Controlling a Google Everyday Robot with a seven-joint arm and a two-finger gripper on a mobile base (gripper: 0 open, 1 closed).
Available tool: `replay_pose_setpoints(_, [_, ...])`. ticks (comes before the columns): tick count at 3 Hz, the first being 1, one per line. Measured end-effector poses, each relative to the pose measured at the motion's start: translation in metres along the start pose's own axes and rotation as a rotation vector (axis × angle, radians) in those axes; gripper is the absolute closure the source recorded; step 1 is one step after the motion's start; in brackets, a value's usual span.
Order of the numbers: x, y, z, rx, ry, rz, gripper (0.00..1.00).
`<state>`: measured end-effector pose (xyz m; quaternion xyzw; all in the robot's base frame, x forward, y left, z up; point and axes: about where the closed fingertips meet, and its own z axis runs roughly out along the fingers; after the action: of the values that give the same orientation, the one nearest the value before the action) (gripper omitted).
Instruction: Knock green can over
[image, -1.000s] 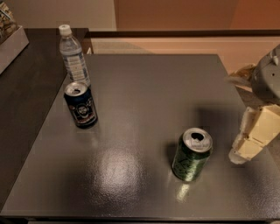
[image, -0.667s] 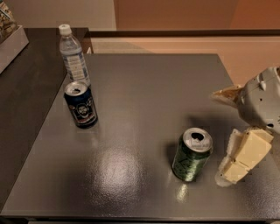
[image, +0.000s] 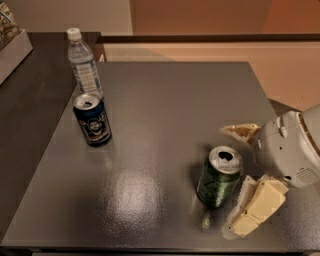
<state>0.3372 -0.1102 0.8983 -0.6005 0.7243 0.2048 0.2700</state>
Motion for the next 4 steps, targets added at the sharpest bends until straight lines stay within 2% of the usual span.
replay_pose_setpoints(2, [0.002, -0.012, 0.012, 0.042, -0.071, 0.047, 0.00])
replay_pose_setpoints(3, [0.004, -0.015, 0.012, 0.048, -0.092, 0.059, 0.17])
replay_pose_setpoints(4, [0.005, -0.016, 0.013, 0.051, -0.091, 0.069, 0.41])
